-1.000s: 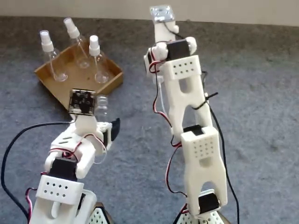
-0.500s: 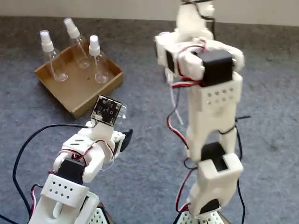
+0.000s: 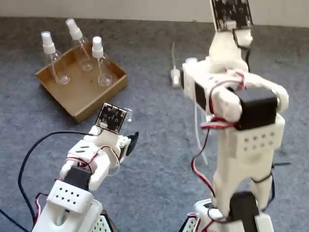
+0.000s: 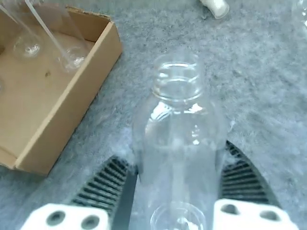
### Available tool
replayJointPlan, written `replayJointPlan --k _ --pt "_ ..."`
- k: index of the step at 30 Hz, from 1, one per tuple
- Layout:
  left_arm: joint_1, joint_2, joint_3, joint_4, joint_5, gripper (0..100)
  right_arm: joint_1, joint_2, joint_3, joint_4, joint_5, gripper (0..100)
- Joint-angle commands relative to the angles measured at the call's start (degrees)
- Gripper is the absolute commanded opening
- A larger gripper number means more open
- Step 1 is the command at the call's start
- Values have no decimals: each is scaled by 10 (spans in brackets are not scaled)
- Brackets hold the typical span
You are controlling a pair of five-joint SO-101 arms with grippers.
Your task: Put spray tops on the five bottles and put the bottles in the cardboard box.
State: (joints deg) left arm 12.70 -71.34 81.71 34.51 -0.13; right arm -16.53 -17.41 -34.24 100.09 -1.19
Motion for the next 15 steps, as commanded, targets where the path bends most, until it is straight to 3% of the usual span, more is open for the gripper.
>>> replayJointPlan --k 1,15 --pt "7 -11 15 -76 -4 108 9 -48 73 -13 8 5" --pt "3 -11 22 -89 -4 108 10 -53 533 -369 8 8"
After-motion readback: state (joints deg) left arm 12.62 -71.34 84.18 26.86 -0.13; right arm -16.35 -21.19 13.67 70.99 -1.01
